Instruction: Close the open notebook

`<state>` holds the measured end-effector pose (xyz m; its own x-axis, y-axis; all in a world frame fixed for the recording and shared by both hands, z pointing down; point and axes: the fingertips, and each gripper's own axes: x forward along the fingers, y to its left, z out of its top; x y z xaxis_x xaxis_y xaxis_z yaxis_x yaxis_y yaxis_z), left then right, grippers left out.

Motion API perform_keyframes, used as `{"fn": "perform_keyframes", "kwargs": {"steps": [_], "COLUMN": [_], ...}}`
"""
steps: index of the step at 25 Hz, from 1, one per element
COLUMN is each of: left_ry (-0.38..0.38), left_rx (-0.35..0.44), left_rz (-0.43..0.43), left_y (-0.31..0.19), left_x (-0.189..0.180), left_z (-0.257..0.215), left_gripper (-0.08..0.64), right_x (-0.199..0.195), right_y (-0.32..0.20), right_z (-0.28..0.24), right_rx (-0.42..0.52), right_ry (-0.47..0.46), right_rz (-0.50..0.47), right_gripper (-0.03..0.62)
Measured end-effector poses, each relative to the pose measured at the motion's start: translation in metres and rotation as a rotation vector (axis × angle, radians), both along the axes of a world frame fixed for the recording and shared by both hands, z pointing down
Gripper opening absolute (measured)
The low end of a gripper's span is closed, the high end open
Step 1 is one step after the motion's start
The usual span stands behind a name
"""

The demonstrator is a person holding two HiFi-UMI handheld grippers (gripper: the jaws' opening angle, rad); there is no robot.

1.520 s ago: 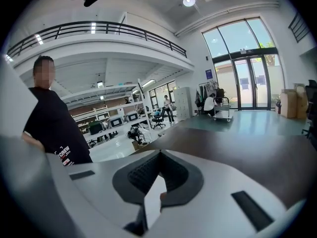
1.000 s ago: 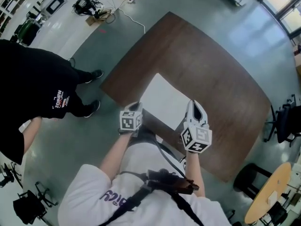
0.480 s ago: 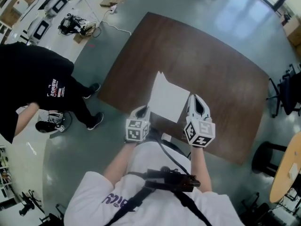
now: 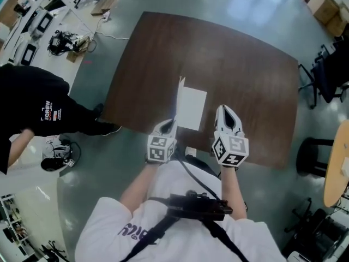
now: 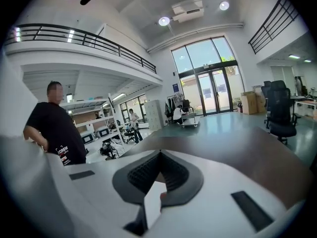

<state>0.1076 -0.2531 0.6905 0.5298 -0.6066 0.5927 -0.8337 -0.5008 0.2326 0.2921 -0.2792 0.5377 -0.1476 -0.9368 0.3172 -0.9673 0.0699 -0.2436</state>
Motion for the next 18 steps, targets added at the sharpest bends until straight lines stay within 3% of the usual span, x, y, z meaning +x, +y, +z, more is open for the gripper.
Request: {"fn": "perform_keyframes", "kwargs": {"steps": [10,18], "left_ry": [-0.030,-0.080], "left_rx": [-0.015,-0.133], "left_rz": [0.183,0.330], "left_y": [0.008,0.012], "left_x": [0.061,0.104], "left_z": [0.023,0.062], "left_gripper": [0.035,0.035], "right_x": [0.019,0.038], "right_y": [0.015,0.021], "right_z": [0.009,0.020], "right_rx": [-0.019,-0.056], "right_ry": [-0.002,-0.002], "right_rz": [0.068,0.119], "right_gripper": [-0.006,-0.006]}}
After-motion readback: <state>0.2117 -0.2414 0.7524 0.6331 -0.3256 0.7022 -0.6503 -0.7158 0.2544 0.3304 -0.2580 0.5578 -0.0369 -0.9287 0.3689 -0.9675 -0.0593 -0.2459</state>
